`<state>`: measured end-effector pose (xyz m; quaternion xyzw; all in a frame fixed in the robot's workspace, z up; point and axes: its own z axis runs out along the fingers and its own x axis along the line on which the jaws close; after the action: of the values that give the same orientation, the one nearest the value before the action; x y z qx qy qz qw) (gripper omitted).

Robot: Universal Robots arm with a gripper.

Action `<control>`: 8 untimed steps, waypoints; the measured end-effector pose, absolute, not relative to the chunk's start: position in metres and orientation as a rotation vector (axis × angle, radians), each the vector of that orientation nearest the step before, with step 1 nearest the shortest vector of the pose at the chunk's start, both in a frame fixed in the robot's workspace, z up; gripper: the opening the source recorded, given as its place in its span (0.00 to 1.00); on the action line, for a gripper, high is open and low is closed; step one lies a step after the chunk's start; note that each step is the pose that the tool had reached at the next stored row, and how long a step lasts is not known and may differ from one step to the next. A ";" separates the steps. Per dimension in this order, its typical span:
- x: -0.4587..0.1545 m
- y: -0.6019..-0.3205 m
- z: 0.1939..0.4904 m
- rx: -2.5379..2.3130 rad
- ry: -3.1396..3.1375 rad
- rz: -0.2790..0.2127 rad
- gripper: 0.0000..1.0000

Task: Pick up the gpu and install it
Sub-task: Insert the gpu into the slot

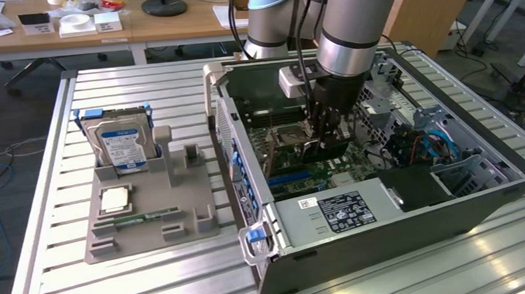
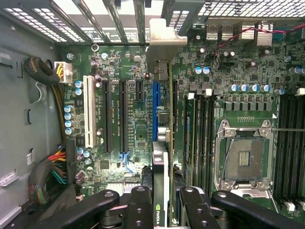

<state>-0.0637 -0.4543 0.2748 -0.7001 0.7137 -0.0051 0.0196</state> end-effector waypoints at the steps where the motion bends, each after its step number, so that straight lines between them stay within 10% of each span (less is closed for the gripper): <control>1: -0.064 -0.454 0.275 -2.173 2.215 -0.016 0.27; 8: -0.066 -0.454 0.275 -2.173 2.215 -0.016 0.27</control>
<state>-0.0656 -0.4543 0.2748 -0.7001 0.7137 -0.0052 0.0195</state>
